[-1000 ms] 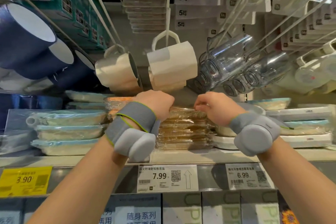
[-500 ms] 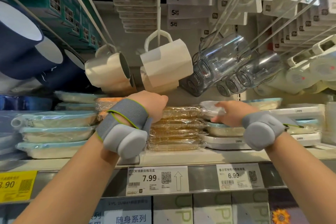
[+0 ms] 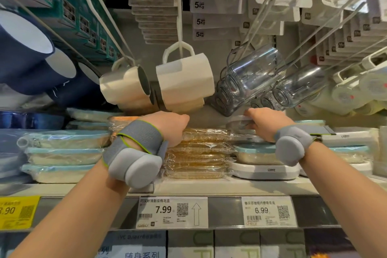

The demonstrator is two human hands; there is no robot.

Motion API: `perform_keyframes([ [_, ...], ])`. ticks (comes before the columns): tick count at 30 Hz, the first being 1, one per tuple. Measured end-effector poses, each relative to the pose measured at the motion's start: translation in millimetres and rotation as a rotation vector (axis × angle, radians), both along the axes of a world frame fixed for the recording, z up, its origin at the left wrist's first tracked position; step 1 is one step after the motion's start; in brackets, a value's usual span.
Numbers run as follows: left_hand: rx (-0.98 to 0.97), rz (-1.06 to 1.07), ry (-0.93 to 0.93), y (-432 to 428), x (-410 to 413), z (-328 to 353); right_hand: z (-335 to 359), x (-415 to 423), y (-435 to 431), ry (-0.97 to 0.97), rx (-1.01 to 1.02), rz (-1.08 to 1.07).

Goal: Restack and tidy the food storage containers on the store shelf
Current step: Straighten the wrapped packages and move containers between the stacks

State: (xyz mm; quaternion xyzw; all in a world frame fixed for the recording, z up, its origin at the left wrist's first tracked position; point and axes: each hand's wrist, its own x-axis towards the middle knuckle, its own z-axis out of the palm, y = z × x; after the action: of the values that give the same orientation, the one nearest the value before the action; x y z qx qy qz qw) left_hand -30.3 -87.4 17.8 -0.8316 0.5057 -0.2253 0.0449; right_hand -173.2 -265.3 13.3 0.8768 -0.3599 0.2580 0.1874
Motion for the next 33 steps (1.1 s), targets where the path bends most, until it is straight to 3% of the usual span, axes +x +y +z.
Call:
perform_keyframes([
  [14,-0.067,0.096,0.046,-4.8,-7.1,-0.5,0.0,32.1,-39.1,-0.071,0.201,0.214],
  [23,-0.101,0.123,0.054,-9.2,-7.6,-3.3,6.3,25.9,-43.9,0.165,0.279,0.037],
  [29,-0.106,0.148,0.070,-13.9,-3.8,-3.0,1.6,23.9,-57.3,0.143,0.285,0.059],
  [33,-0.106,0.131,0.115,-14.7,-12.7,-2.6,-9.7,23.1,-59.5,0.022,0.406,0.056],
])
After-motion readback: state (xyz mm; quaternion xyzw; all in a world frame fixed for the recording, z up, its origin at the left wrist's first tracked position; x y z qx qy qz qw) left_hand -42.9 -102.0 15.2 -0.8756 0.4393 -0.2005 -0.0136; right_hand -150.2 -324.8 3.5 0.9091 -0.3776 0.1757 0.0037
